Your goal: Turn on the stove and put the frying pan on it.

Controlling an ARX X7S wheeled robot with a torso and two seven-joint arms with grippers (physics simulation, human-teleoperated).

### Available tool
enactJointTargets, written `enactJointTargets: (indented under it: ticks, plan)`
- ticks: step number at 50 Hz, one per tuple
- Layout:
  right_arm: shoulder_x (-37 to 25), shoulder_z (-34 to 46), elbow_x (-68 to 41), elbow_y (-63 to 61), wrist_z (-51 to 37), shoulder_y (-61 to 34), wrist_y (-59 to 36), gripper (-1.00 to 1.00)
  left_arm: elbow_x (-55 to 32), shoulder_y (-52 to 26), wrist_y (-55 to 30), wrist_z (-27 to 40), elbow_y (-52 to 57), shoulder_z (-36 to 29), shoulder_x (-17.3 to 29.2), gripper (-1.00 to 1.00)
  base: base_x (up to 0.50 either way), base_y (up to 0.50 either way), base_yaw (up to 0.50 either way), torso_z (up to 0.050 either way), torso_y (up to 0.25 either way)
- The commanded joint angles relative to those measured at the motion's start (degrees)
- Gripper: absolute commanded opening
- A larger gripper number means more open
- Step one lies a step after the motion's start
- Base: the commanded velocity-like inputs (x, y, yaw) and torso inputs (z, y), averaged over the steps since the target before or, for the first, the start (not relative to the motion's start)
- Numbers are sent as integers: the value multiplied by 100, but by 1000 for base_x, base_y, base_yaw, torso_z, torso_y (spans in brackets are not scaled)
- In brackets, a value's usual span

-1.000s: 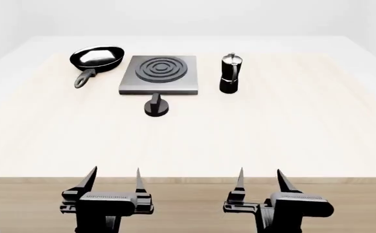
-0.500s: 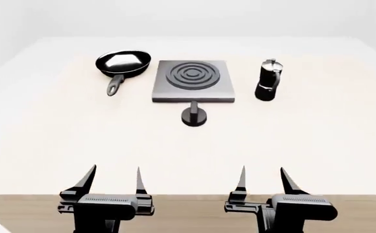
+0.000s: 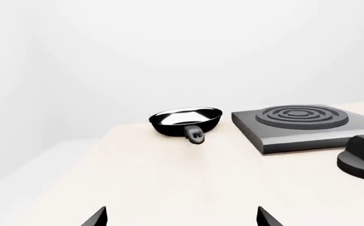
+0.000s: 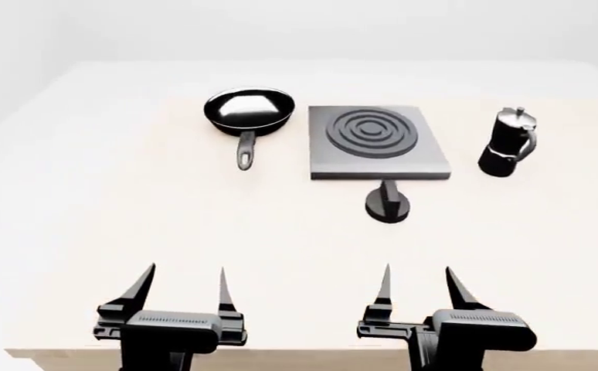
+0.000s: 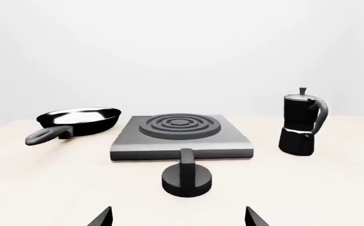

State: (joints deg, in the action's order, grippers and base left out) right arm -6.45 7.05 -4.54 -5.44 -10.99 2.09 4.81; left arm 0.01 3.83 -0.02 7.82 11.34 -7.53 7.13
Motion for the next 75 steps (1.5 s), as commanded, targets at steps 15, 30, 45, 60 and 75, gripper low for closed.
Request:
enactJointTargets:
  ticks: [15,30,45,60,75]
  plan:
    - [-132,107,-236,12,-96,-20,7,100,-69,-15,13,142,-19,-153,126,100,259,500,0,0,0]
    - [-188,180,-279,33,-169,-41,26,100,-104,-27,27,211,-41,-227,186,100,307,500,0,0,0]
    - [-252,204,-502,55,-134,-53,46,100,-142,-29,46,276,-64,-287,243,100,382,441,0,0,0]
    - [-304,235,-684,49,-115,-47,67,100,-195,-27,57,320,-73,-353,288,100,500,24,0,0,0]
    - [-304,209,-762,119,-262,-91,35,100,-379,-12,143,351,-16,-343,315,100,367,0,0,0,0]
